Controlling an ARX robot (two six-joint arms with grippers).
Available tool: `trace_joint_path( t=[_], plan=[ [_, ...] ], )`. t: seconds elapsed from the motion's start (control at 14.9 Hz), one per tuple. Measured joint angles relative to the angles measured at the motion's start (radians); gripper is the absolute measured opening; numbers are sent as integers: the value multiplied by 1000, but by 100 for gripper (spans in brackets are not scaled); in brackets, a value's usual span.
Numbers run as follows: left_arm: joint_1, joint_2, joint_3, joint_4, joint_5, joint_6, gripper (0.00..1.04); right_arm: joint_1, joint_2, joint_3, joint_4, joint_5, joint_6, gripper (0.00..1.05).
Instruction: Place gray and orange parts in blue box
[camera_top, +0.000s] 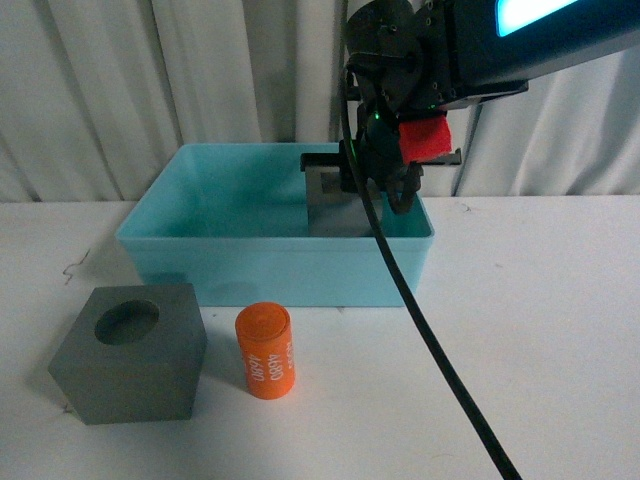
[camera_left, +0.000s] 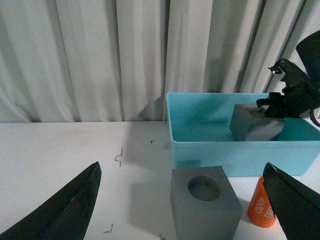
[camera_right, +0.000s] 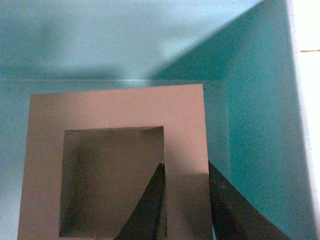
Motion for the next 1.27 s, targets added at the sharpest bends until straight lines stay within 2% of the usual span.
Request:
trace_joint_path(
  t=[0.2, 0.34, 0.47, 0.54, 0.6, 0.74, 0.8, 0.94, 1.07, 1.14, 1.27],
  plan=[
    [0, 0, 0, 0, 0, 0, 98, 0, 1, 14, 5, -8, 41, 48],
    [0, 0, 0, 0, 0, 0, 98, 0, -21, -29, 71, -6, 66, 70],
    [0, 0, 0, 0, 0, 0, 98, -11, -127, -170, 200, -8, 65, 90],
    [0, 0, 0, 0, 0, 0, 98, -27, -258, -315, 315, -11, 55, 100],
    [0, 0, 0, 0, 0, 0, 98, -51, -410, -465, 424, -17, 40, 97],
    [0, 0, 0, 0, 0, 0, 98, -130, -793, -833, 628, 21, 18, 98],
    [0, 0, 0, 0, 0, 0, 98, -179, -971, -1022, 677, 37, 21, 98],
    [0, 0, 0, 0, 0, 0, 98, -286, -1320, -1452, 555, 83, 58, 98],
    [0, 0, 0, 0, 0, 0, 98, -355, -1633, -1780, 317, 116, 116, 98],
    [0, 0, 0, 0, 0, 0, 98, -360, -1758, -1851, 280, 125, 130, 98],
    [0, 0, 0, 0, 0, 0, 98, -361, -1807, -1827, 341, 115, 140, 98]
  ],
)
